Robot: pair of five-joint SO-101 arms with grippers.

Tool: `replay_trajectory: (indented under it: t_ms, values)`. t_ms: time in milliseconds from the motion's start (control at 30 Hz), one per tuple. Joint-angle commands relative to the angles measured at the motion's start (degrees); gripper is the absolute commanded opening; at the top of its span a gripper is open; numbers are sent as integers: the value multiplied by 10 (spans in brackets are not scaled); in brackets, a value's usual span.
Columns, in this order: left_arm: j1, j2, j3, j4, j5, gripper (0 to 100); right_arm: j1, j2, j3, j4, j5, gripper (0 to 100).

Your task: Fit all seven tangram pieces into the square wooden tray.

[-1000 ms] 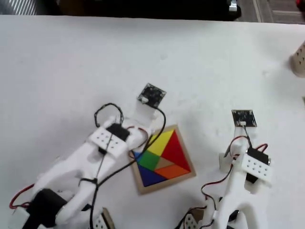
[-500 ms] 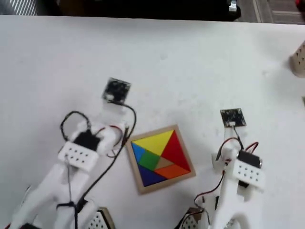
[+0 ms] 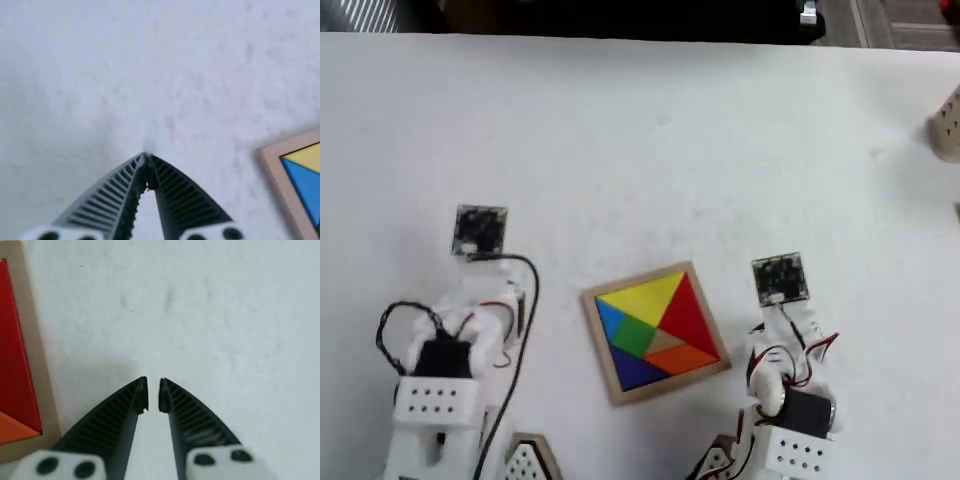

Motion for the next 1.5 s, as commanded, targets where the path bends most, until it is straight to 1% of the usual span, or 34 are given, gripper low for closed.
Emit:
replay_trajectory:
  t_ms: [0,67,167,267,300,367,467,533,600,733,767,900,967,1100,1267,1467]
  values:
    - [-73,-107,56,7,-70,23,-24,5,-3,12,6,156]
    - [-95,-152,89,11,-84,24,-30,18,-3,18,8,170]
    - [-106,-221,127,44,-85,26,-35,9,-4,41,10,142]
    - [-120,-295,135,130,-85,26,-35,-14,-1,57,11,84]
    - [-134,-320,140,149,-85,26,-35,-18,1,60,11,57]
    - [-174,-364,164,157,-83,26,-31,-20,1,65,41,10]
    - [-217,-378,164,207,-85,25,1,-16,1,74,76,34]
    - [-240,-371,164,232,-83,24,16,-15,3,74,78,34]
    - [-255,-371,164,238,-83,24,31,-18,14,73,78,34]
    - [-265,-371,164,237,-83,24,78,-16,33,62,78,34]
    - [-265,-371,164,237,-83,24,101,-15,33,62,78,33]
    - [-265,-371,164,237,-83,24,249,-17,33,63,79,19]
    - [-265,-371,164,237,-83,24,311,-17,33,63,80,19]
    - [-265,-371,164,237,-83,24,393,-17,33,63,80,19]
    - [-265,-371,164,237,-83,24,435,-17,33,63,80,19]
    - [-265,-371,164,237,-83,24,432,-17,33,63,80,19]
